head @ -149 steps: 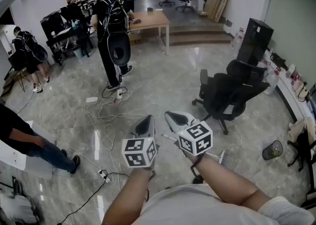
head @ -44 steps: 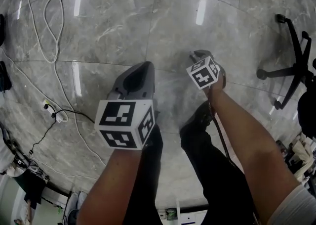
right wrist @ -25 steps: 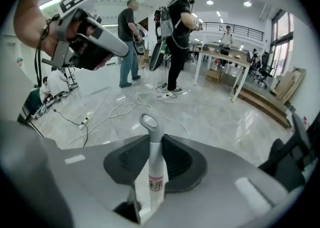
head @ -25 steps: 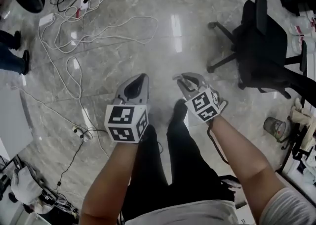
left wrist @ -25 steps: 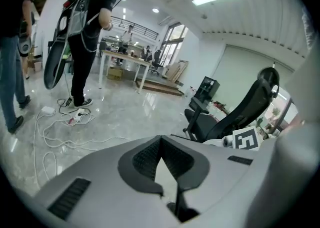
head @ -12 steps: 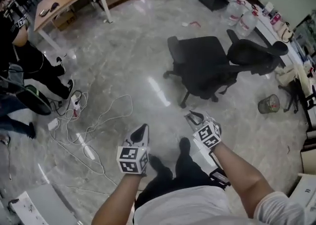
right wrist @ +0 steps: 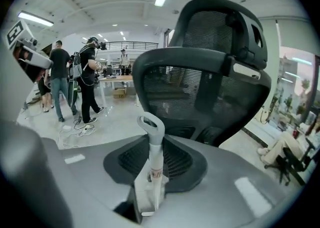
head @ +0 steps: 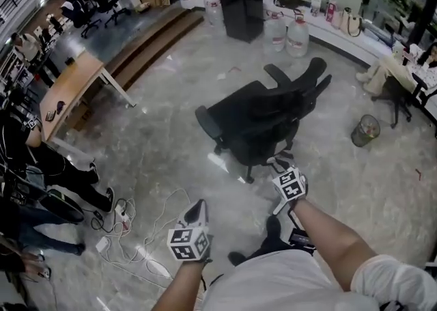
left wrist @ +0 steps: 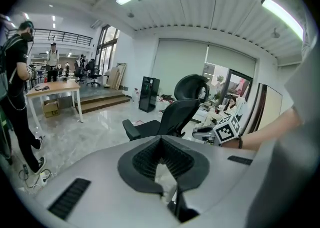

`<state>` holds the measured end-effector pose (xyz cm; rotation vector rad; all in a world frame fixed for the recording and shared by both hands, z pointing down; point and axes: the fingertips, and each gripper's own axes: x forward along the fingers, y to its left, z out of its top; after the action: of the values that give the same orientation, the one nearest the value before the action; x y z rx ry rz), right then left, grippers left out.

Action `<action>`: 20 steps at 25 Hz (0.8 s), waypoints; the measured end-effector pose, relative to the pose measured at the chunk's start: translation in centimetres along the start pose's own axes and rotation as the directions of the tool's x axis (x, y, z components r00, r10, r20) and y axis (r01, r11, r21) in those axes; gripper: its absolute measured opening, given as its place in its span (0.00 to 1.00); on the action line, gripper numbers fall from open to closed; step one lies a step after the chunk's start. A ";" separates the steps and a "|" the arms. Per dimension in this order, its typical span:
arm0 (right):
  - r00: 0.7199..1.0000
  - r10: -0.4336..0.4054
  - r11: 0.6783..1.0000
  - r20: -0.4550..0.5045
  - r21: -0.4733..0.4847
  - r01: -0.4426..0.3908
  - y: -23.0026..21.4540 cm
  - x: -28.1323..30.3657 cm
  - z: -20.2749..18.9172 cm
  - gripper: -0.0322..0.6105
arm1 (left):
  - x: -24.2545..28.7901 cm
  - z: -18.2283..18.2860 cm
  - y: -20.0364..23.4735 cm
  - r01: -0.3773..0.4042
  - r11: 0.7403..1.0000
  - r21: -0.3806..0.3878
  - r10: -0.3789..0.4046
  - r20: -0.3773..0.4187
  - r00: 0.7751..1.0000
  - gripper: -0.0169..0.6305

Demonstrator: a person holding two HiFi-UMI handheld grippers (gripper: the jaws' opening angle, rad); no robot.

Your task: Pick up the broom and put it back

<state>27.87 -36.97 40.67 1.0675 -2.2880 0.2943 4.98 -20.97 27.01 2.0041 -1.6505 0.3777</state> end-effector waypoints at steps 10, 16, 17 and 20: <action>0.998 0.063 0.997 -0.027 0.052 -0.062 -6.7 9.9 3.7 0.19 | 2.9 5.6 -1.0 -0.151 0.989 -0.010 0.151 0.041 0.988 0.03; 0.994 0.101 0.994 -0.036 0.049 -0.099 -7.2 12.1 3.6 0.19 | 3.1 5.4 -0.1 -0.201 0.979 -0.034 0.202 0.036 0.979 0.03; 0.993 0.111 0.993 -0.038 0.046 -0.109 -6.9 12.3 3.4 0.20 | 3.1 5.3 0.1 -0.204 0.978 -0.041 0.205 0.035 0.978 0.03; 0.993 0.116 0.992 -0.030 0.046 -0.114 -6.1 11.9 3.3 0.22 | 2.8 4.8 0.4 -0.204 0.978 -0.051 0.206 0.038 0.978 0.04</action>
<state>25.12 -49.80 44.90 0.9474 -2.3279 0.4075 4.72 -25.98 24.57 1.8256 -1.8823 0.3672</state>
